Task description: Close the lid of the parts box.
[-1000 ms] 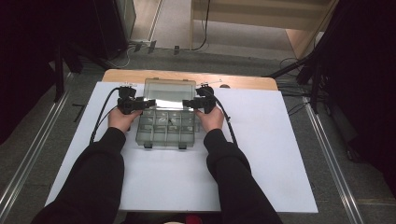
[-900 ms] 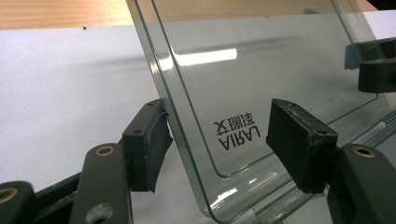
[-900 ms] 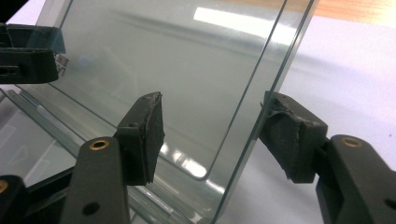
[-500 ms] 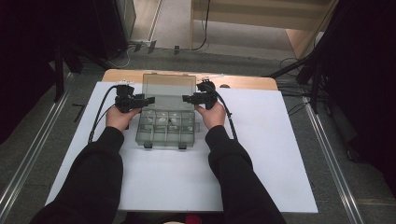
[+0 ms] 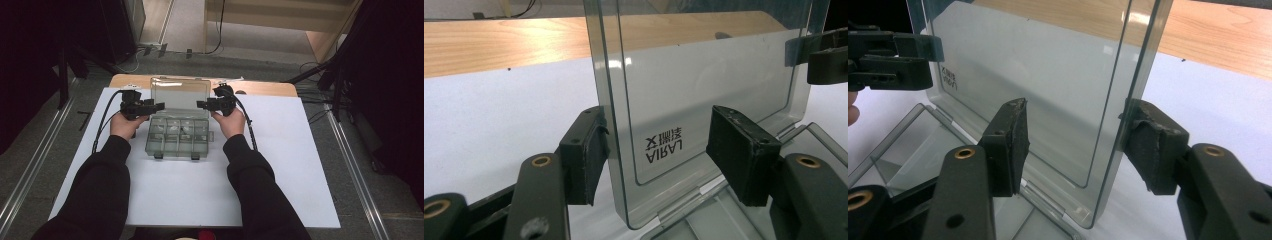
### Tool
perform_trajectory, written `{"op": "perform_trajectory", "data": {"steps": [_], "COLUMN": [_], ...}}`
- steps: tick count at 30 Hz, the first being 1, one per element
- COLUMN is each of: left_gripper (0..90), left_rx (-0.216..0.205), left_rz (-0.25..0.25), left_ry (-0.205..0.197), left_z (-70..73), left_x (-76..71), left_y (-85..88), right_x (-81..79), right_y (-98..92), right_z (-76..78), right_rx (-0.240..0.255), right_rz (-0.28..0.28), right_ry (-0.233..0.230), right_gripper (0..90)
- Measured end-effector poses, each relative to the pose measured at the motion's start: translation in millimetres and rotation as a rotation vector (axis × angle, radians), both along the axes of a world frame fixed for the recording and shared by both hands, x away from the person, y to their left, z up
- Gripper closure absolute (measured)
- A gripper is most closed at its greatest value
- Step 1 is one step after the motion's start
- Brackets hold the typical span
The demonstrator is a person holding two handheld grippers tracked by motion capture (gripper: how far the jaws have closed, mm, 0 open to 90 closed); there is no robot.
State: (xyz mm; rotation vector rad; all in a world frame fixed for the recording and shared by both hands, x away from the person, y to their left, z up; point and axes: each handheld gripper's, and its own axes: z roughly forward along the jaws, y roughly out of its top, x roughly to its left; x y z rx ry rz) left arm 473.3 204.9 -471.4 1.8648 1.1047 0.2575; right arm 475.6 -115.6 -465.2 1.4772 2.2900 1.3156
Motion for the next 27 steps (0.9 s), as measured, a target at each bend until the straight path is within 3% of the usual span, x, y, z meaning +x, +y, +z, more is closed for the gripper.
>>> {"op": "perform_trajectory", "data": {"steps": [7,12,27], "left_gripper": [43.7,45.0,51.9], "left_rx": [-0.017,-0.021,0.0], "left_rz": [-0.011,-0.024,-0.034], "left_ry": [0.014,0.0,-0.005], "left_z": [5.5,9.1,16.7], "left_x": [-3.9,-8.0,-22.8], "left_y": [3.8,5.5,9.8], "right_x": [-4.9,-9.6,-27.4], "right_y": [-2.5,-4.9,-5.3], "right_z": [5.9,8.8,14.0], "right_rx": [0.0,0.012,0.019], "right_rz": [0.021,0.037,0.08], "right_ry": [-0.006,-0.013,-0.048], "right_gripper": [48.4,49.1,52.1]}}
